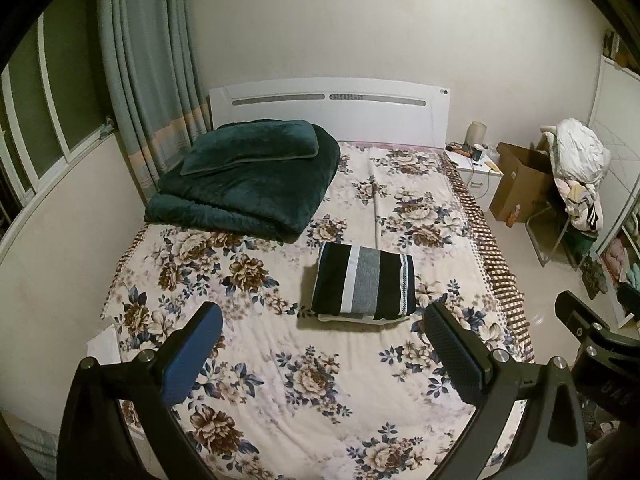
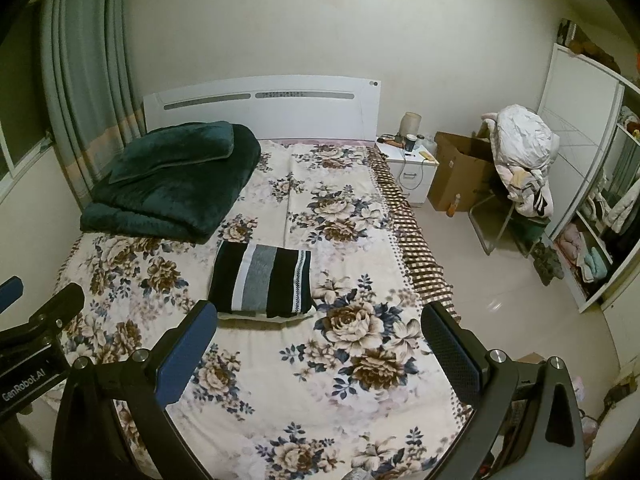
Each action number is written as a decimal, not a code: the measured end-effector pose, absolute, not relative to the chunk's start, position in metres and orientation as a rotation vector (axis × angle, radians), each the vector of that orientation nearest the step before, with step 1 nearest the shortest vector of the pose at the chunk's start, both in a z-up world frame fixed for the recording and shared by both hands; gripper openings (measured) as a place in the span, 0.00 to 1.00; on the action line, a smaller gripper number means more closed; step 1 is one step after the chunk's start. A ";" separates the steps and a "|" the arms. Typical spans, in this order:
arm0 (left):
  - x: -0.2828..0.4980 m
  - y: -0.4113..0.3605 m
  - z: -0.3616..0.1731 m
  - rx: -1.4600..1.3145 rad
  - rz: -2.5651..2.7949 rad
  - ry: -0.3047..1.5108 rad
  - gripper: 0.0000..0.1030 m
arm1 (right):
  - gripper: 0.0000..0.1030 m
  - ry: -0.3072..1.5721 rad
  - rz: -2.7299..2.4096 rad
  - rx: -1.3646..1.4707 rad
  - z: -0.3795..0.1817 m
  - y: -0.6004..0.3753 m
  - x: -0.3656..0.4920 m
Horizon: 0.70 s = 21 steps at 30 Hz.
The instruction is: Fold small clothes
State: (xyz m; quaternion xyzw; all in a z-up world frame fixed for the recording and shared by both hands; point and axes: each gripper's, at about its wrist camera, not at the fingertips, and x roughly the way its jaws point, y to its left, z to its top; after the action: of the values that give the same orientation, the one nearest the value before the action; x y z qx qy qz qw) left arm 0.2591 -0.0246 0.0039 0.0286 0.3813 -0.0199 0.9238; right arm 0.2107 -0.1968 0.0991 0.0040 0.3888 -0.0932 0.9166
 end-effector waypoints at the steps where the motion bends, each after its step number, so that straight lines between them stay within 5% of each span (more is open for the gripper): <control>1: 0.259 -0.025 0.004 0.058 -0.042 0.783 1.00 | 1.00 0.800 -0.190 0.010 0.099 -0.197 0.210; 21: 0.255 -0.025 0.009 0.054 -0.038 0.776 1.00 | 1.00 0.799 -0.192 0.015 0.097 -0.194 0.204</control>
State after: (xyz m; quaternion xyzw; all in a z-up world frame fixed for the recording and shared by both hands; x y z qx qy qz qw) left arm 0.2549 -0.0247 0.0090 0.0261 0.3784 -0.0187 0.9251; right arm 0.2039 -0.1945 0.0965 0.0071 0.3883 -0.0933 0.9168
